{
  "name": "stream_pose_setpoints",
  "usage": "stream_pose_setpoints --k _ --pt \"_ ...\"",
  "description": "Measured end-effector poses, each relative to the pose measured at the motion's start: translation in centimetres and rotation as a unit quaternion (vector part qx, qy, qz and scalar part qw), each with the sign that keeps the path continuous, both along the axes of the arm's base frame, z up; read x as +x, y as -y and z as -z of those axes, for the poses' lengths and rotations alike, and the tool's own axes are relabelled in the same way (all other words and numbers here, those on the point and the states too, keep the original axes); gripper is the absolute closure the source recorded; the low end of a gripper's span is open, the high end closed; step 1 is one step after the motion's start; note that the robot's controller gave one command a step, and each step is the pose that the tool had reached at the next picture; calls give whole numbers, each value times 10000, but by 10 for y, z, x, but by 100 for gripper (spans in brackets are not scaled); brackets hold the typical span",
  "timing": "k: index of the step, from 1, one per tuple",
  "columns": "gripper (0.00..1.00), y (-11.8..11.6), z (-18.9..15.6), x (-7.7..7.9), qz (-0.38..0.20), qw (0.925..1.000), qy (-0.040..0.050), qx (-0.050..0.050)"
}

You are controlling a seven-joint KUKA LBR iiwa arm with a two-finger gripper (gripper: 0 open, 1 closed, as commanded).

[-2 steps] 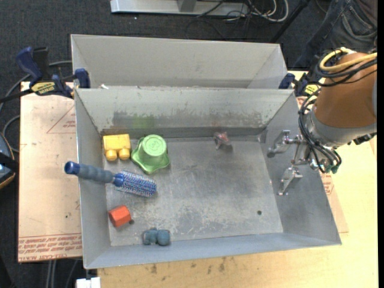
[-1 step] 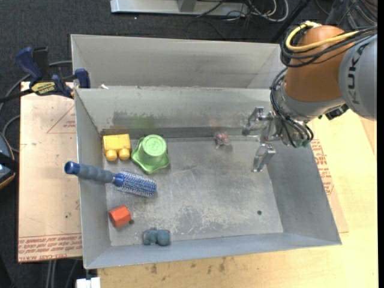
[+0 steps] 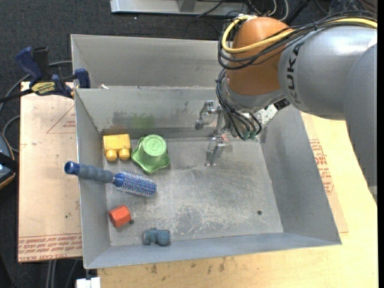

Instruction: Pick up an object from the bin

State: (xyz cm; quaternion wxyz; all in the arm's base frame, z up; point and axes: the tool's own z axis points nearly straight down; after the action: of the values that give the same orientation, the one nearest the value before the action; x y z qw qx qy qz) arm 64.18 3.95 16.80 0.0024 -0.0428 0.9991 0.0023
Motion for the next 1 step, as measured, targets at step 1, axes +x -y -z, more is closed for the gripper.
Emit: stream_pose_setpoints --k 1 --pt "0 -105 40 9 -203 9998 -13 2"
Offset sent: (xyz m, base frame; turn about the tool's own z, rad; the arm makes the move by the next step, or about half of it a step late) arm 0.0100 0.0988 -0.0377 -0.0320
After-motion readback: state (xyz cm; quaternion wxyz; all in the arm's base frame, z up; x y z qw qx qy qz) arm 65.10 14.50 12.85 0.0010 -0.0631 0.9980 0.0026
